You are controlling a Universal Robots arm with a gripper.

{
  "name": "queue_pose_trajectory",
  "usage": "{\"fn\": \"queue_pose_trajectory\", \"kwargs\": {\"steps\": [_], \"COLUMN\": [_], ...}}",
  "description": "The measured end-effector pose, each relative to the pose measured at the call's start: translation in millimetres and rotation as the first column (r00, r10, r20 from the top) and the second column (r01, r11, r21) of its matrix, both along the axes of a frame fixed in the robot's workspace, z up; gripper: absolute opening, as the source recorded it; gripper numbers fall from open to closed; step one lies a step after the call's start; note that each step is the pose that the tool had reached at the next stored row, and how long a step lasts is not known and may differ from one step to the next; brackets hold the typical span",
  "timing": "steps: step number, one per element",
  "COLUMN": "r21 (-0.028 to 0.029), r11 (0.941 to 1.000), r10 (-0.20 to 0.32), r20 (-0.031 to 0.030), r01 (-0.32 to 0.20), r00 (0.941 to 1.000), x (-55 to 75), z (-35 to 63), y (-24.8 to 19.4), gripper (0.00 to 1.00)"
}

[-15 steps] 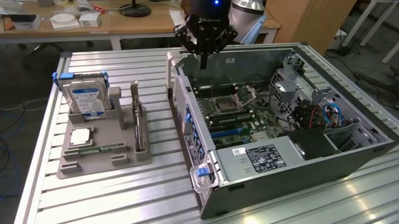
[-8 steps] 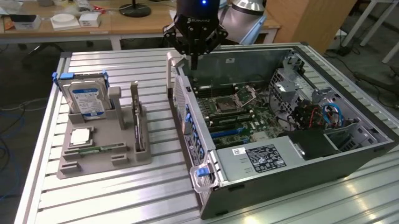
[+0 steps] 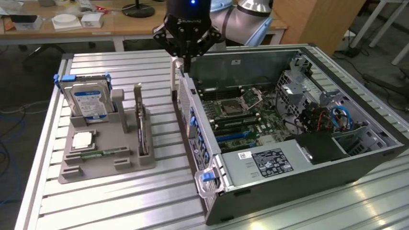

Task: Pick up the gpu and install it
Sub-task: 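Reach for the gpu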

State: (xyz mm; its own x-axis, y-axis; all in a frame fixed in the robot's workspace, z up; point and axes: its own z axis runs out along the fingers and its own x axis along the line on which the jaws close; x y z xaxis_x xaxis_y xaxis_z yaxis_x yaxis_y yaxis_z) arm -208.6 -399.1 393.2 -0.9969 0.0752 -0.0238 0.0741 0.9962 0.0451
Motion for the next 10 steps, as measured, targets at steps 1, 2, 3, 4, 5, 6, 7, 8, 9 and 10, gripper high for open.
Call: {"fn": "queue_pose_trajectory", "kwargs": {"steps": [1, 2, 3, 4, 5, 6, 7, 8, 9, 10], "r21": [0.0, 0.0, 0.0, 0.0, -0.0001, 0.0, 0.0, 0.0, 0.0, 0.0], "r11": [1.0, 1.0, 1.0, 1.0, 1.0, 1.0, 1.0, 1.0, 1.0, 1.0], "r10": [0.0, 0.0, 0.0, 0.0, 0.0, 0.0, 0.0, 0.0, 0.0, 0.0], "r20": [0.0, 0.0, 0.0, 0.0, 0.0, 0.0, 0.0, 0.0, 0.0, 0.0], "r01": [0.0, 0.0, 0.0, 0.0, 0.0, 0.0, 0.0, 0.0, 0.0, 0.0], "r00": [1.0, 1.0, 1.0, 1.0, 1.0, 1.0, 1.0, 1.0, 1.0, 1.0], "x": [-3.5, -6.7, -9.8, -13.1, -16.3, -19.4, -22.4, -25.5, -28.7, -32.2], "z": [0.0, 0.0, 0.0, 0.0, 0.0, -0.1, -0.1, -0.1, -0.1, -0.1], "y": [0.0, 0.0, -0.1, -0.1, -0.2, -0.2, -0.3, -0.3, -0.4, -0.4], "gripper": [0.1, 0.1, 0.1, 0.1, 0.1, 0.1, 0.1, 0.1, 0.1, 0.1]}}
